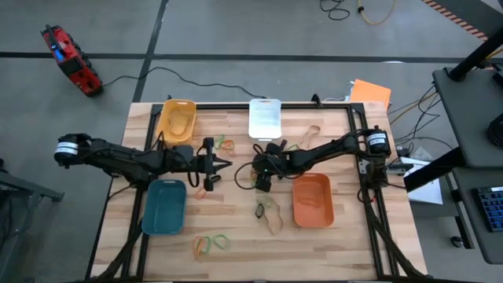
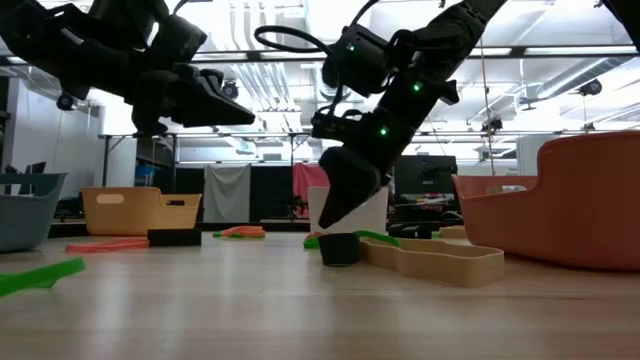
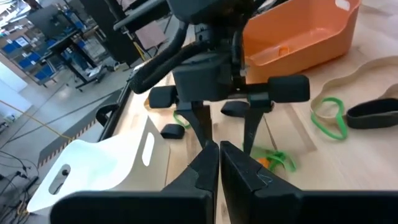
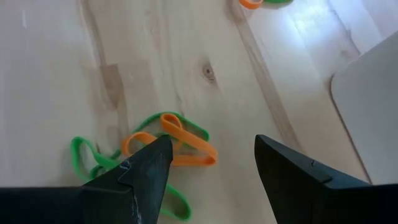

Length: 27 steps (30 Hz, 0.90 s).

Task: Sort rubber bands into baskets
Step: Put the orange rubber band into the orange bin

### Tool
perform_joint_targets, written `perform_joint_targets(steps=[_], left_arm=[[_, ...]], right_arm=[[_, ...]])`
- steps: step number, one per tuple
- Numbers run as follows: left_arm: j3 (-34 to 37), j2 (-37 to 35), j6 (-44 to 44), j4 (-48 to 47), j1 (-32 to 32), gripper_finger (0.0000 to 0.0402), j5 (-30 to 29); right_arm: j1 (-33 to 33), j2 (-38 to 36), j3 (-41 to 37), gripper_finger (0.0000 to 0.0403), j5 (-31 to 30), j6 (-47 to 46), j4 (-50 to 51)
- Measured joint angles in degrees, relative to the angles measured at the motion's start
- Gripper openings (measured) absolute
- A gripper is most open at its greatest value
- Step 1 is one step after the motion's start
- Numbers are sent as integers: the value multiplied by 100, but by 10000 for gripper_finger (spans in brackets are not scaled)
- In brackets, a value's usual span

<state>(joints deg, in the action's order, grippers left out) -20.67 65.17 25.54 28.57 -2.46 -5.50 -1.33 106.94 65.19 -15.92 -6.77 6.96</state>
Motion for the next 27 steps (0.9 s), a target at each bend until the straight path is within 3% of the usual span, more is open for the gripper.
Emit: perform_joint_targets(steps=[27], left_arm=[[-24, 7, 91, 130, 0, 0, 0]], right_arm=[[-10, 2, -715, 224, 140, -161, -1270]])
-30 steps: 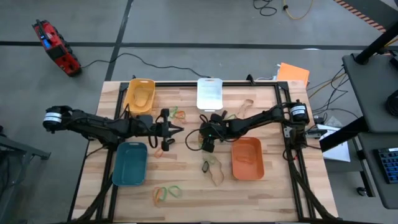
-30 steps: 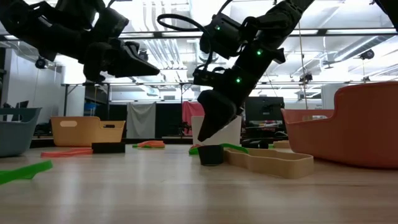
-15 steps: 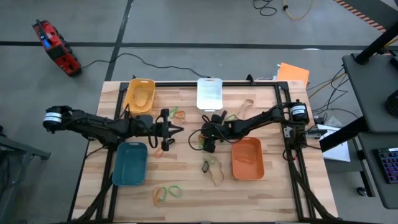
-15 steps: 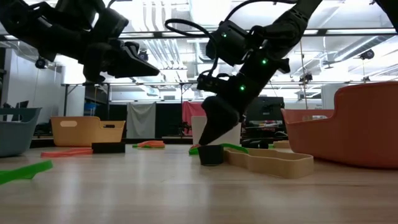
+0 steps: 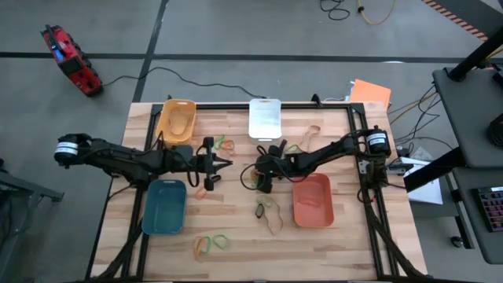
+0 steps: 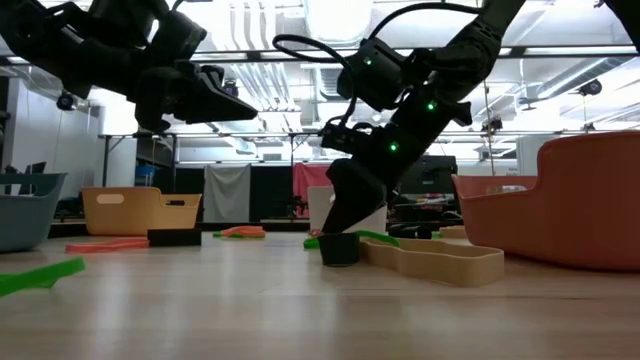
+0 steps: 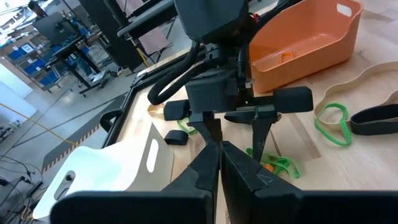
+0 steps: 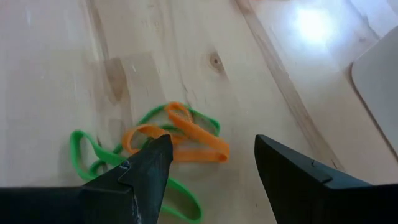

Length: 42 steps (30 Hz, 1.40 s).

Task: Sort rubber bands into baskets
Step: Put the orange rubber band into the orange bin

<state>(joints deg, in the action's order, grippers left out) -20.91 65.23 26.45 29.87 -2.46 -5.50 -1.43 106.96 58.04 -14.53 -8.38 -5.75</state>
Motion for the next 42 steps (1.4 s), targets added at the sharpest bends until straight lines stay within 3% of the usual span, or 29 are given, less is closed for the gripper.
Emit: perform_joint_targets(steps=[11, 26, 39, 42], left_arm=[[-4, 0, -54, 53, 0, 0, 2], [-4, 2, -82, 59, 0, 0, 4], [-4, 2, -112, 59, 0, 0, 7], [-4, 2, -148, 58, 0, 0, 7]], right_arm=[[0, 2, -31, 210, 77, 59, -104], [-11, 4, -31, 122, 149, 103, -95], [-114, -2, -31, 17, 103, 375, -54], [-114, -57, -32, 10, 101, 400, -53]])
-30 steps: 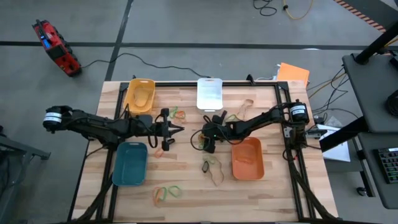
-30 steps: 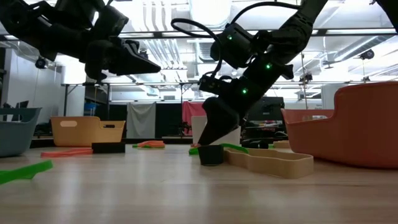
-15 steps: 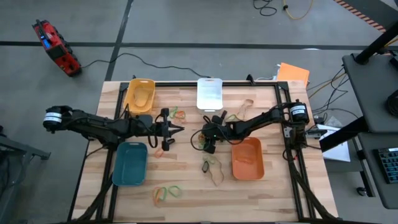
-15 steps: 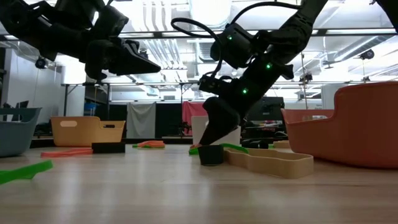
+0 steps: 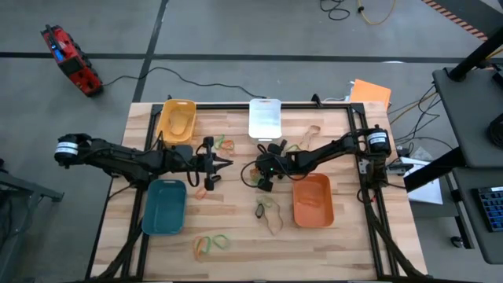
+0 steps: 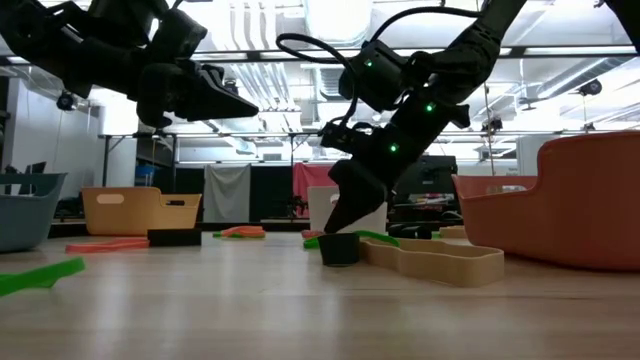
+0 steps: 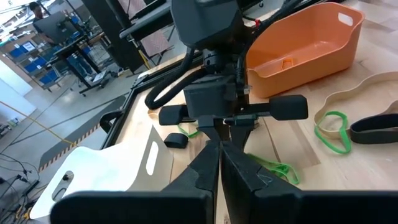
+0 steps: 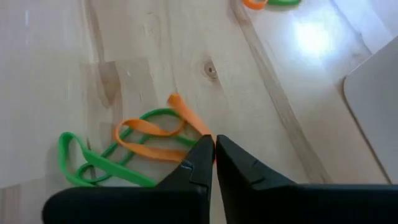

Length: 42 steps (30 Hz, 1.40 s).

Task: Sort rubber bands into baskets
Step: Put the orange rubber band into the orange bin

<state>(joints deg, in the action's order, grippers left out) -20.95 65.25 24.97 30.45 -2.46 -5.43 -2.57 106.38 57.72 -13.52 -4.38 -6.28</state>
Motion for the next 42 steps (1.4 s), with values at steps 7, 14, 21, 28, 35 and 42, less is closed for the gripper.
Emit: perform_joint_targets(steps=[7, 14, 21, 28, 35, 42], left_arm=[[0, 0, -46, -4, 0, 0, 4], [0, 2, -46, -3, 2, 0, 28], [4, 2, -44, -1, 0, 0, 24], [9, 2, -42, -1, 0, 0, 22], [9, 2, -42, -1, 0, 0, 19], [9, 2, -42, -1, 0, 0, 13]], right_arm=[[-23, -172, 1, 9, 2, -117, -6], [-90, -93, 1, 27, -2, -243, -5], [-85, 61, -3, 96, 139, -261, -94], [-85, 134, -3, 150, 156, -251, -175], [-85, 147, -5, 148, 212, -369, -97], [-81, 418, 6, 122, 197, -321, -292]])
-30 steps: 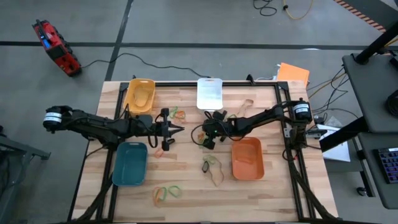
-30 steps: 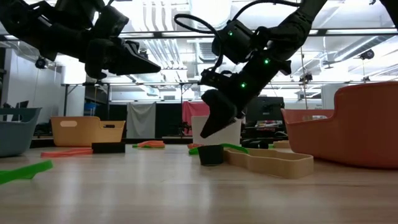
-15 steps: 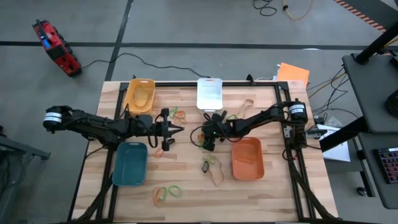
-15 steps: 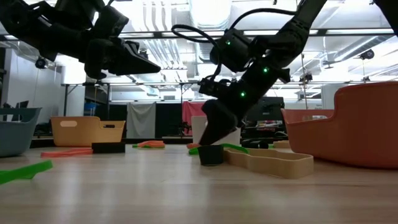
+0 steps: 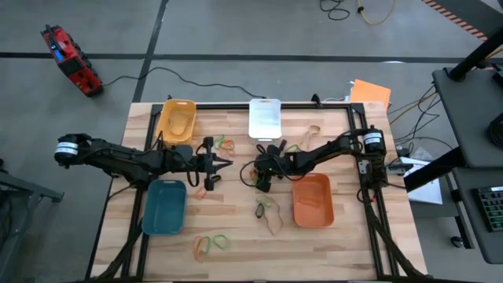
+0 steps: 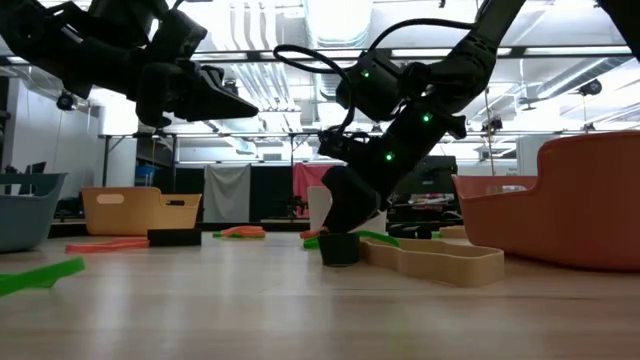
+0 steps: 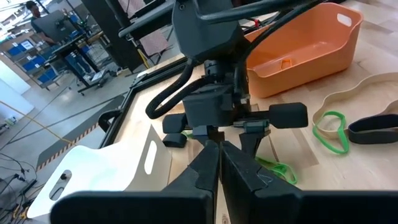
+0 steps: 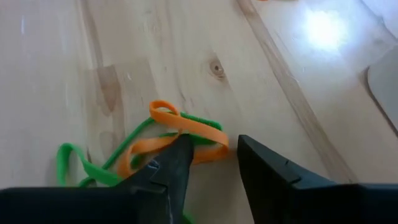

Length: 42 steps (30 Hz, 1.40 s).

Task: Sort rubber bands into baskets
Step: Put the orange rubber band into the orange bin

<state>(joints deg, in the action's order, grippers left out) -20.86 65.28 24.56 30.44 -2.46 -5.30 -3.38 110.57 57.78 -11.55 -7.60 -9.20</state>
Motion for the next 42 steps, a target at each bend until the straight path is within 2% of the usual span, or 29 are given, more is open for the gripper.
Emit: perform_joint_targets(steps=[4, 9, 11, 28, 32, 42], left_arm=[[0, 0, 1, 0, 1, 0, -22], [0, 0, 1, -1, 0, 0, -22], [0, 0, 0, -2, 1, 0, -22], [0, 0, -25, -21, 1, 0, -17], [1, 0, -42, -21, 0, 0, -15], [2, 0, -44, -7, 0, 0, -15]], right_arm=[[0, 91, 7, 93, 2, -2, -12], [0, -3, 6, 28, 13, 64, 49], [-2, -103, -4, 15, 13, 125, 110], [35, -1031, -28, 9, -47, -10, 678], [25, -1223, -24, 9, -45, -396, 936], [50, -823, -13, 13, 20, -852, 1092]])
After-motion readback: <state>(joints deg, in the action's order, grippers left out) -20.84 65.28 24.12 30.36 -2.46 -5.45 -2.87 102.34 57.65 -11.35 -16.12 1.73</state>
